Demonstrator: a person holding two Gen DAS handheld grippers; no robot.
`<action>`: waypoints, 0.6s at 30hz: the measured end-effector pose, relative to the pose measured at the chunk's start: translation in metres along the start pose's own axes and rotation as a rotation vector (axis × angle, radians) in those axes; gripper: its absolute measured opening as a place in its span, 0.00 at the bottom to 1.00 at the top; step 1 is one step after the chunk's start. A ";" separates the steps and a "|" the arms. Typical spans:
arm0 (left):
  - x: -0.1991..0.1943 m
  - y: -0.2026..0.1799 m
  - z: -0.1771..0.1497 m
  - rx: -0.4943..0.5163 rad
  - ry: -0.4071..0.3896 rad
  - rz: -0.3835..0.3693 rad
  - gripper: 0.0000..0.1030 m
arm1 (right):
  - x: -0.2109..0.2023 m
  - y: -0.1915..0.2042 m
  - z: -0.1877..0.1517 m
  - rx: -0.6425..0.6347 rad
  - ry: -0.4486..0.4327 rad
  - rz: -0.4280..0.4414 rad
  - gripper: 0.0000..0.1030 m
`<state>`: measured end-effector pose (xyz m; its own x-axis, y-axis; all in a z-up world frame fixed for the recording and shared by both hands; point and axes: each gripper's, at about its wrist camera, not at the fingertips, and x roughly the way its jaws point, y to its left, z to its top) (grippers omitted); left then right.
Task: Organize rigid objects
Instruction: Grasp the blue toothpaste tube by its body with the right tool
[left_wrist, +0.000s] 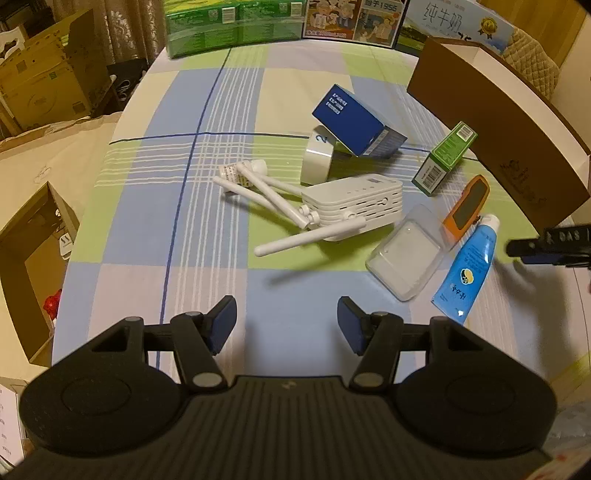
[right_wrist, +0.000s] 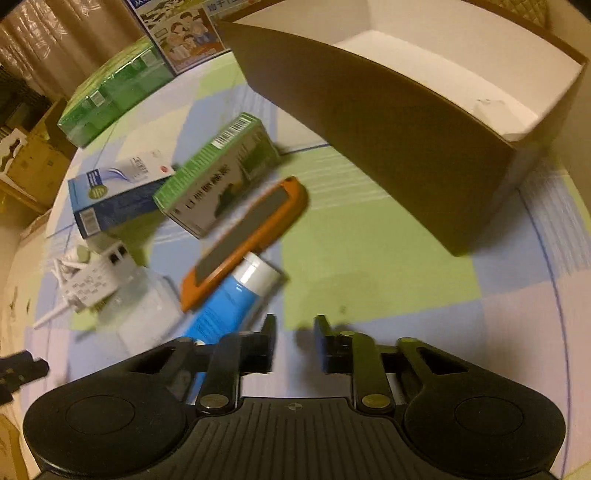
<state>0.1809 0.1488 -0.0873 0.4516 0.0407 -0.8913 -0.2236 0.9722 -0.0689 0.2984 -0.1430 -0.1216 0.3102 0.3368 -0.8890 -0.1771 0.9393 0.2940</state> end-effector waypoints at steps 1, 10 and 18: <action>-0.001 0.001 -0.001 -0.005 -0.001 0.002 0.53 | 0.004 0.004 0.001 0.026 0.004 0.013 0.46; -0.008 0.012 -0.012 -0.039 0.002 0.029 0.53 | 0.038 0.028 0.006 0.105 -0.042 -0.043 0.46; -0.006 0.012 -0.016 -0.038 0.012 0.026 0.53 | 0.047 0.051 0.001 -0.178 -0.049 -0.094 0.37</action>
<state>0.1621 0.1562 -0.0896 0.4347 0.0624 -0.8984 -0.2679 0.9614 -0.0628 0.3047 -0.0792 -0.1485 0.3771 0.2550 -0.8904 -0.3060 0.9417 0.1401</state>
